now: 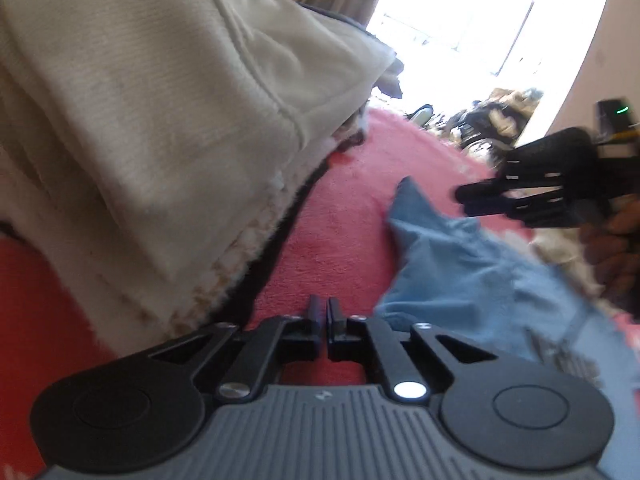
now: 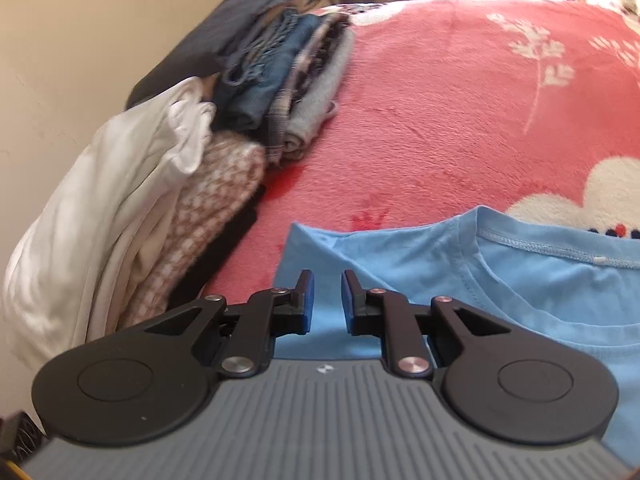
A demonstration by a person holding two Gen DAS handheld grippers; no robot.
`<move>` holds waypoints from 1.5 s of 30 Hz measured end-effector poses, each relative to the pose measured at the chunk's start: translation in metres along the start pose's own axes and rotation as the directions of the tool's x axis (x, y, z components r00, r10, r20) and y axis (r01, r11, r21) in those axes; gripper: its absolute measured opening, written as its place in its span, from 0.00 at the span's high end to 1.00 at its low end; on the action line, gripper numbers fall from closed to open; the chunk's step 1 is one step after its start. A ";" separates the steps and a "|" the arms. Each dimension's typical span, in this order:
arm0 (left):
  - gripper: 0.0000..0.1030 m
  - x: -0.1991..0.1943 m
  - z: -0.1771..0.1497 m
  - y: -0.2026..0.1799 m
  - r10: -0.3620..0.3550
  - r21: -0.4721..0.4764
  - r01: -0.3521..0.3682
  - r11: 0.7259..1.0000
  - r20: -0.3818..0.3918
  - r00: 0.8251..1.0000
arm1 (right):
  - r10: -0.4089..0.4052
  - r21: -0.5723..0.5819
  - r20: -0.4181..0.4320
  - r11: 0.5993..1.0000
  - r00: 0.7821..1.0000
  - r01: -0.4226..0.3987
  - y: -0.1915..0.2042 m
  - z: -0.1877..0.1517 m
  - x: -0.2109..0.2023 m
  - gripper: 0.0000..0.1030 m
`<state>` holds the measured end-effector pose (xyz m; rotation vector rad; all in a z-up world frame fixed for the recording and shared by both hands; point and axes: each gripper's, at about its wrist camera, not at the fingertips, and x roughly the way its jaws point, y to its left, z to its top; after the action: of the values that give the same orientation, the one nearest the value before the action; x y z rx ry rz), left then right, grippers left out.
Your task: Fold clothes
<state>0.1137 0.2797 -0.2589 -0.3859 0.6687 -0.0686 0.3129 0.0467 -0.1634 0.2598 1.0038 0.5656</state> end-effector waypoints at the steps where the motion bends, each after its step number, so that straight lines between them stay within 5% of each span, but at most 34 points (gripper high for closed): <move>1: 0.79 -0.003 0.001 -0.001 -0.025 -0.007 0.025 1.000 0.017 1.000 | -0.002 0.000 -0.003 1.000 1.000 0.002 0.001 0.003 0.004 0.78; 2: 0.64 -0.006 0.002 -0.003 -0.048 -0.013 0.049 0.999 0.035 0.998 | -0.003 -0.008 -0.007 1.000 1.000 0.002 0.004 0.008 0.009 0.74; 5: 0.48 -0.007 0.002 -0.013 -0.103 0.012 0.102 0.995 0.051 0.993 | -0.012 -0.043 -0.029 0.999 1.000 0.011 0.013 0.021 0.027 0.53; 12: 0.69 0.013 -0.016 -0.041 0.025 0.171 -0.025 0.985 -0.003 1.000 | -0.110 -0.215 -0.158 0.974 0.981 0.074 0.037 0.033 0.072 0.45; 14: 0.83 0.013 -0.016 -0.045 0.061 0.172 -0.058 0.983 -0.009 0.998 | -0.125 -0.230 -0.163 0.969 0.979 0.085 0.037 0.031 0.077 0.58; 15: 0.85 0.013 -0.015 -0.046 0.070 0.163 -0.066 0.984 -0.017 0.997 | -0.122 -0.227 -0.161 0.970 0.979 0.084 0.037 0.029 0.077 0.94; 16: 0.89 0.013 -0.015 -0.047 0.078 0.153 -0.074 0.985 -0.025 0.997 | -0.121 -0.233 -0.147 0.969 0.982 0.084 0.037 0.028 0.077 0.97; 26: 0.93 0.011 -0.017 -0.050 0.100 0.168 -0.090 0.982 -0.051 0.994 | -0.096 -0.267 0.015 0.959 0.995 0.096 0.032 0.022 0.098 0.96; 30: 0.93 0.012 -0.019 -0.051 0.102 0.182 -0.092 0.979 -0.047 0.994 | -0.020 -0.112 0.033 0.993 0.999 0.024 0.012 0.036 0.090 0.87; 34: 0.93 0.011 -0.018 -0.051 0.102 0.186 -0.092 0.978 -0.048 0.994 | 0.038 -0.006 0.152 0.999 0.988 -0.038 -0.010 0.050 0.043 0.78; 36: 0.93 0.011 -0.018 -0.051 0.102 0.185 -0.092 0.978 -0.049 0.994 | 0.049 -0.071 0.119 0.997 0.992 -0.041 -0.006 0.050 0.021 0.78; 40: 0.92 0.013 -0.018 -0.050 0.104 0.188 -0.093 0.978 -0.046 0.994 | 0.070 -0.267 -0.116 0.959 0.991 -0.099 0.008 0.026 0.008 0.79; 43: 0.92 0.015 -0.018 -0.052 0.107 0.206 -0.098 0.974 -0.035 0.994 | -0.102 -0.372 -0.164 0.928 0.981 0.035 0.000 0.004 0.028 0.81; 45: 0.92 0.014 -0.019 -0.054 0.109 0.233 -0.100 0.967 -0.024 0.994 | -0.161 -0.277 -0.076 0.951 0.984 0.134 -0.025 0.008 0.034 0.84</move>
<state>0.1167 0.2208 -0.2609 -0.1241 0.7082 -0.0528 0.3413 0.0455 -0.1952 -0.0873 1.0182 0.5755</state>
